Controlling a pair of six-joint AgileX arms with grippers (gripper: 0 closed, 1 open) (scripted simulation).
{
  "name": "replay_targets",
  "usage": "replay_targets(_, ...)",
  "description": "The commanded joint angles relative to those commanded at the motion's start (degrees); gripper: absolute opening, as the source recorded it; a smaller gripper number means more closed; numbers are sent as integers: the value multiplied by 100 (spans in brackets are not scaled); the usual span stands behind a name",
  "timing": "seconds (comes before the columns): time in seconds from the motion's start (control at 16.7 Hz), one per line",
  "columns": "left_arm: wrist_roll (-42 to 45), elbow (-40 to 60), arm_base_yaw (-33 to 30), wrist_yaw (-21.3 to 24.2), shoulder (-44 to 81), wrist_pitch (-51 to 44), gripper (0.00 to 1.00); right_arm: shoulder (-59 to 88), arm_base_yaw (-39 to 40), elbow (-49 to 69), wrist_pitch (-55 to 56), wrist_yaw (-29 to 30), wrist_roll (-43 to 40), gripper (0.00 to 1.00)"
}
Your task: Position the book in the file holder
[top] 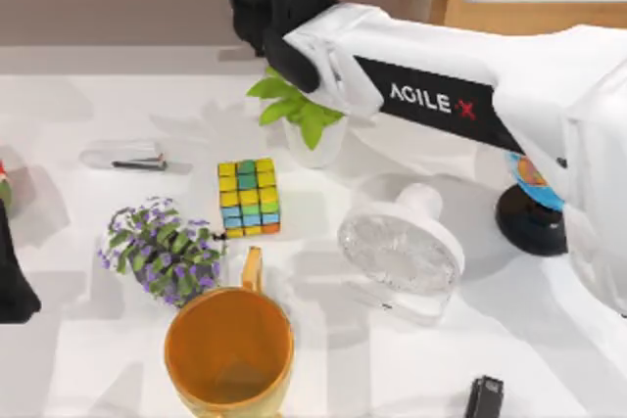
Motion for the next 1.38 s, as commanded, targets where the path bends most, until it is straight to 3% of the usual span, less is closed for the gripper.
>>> replay_targets(0.48,0,0,0,0,0,0,100,-588,133,-619,-98,-255,223,0)
replay_targets(1.02,0,0,0,0,0,0,100,-3548,452,-3653,-855,-1564,1538,0)
replay_targets(1.38,0,0,0,0,0,0,100,-5873,-400,-5706,-1111,-2577,2976,0)
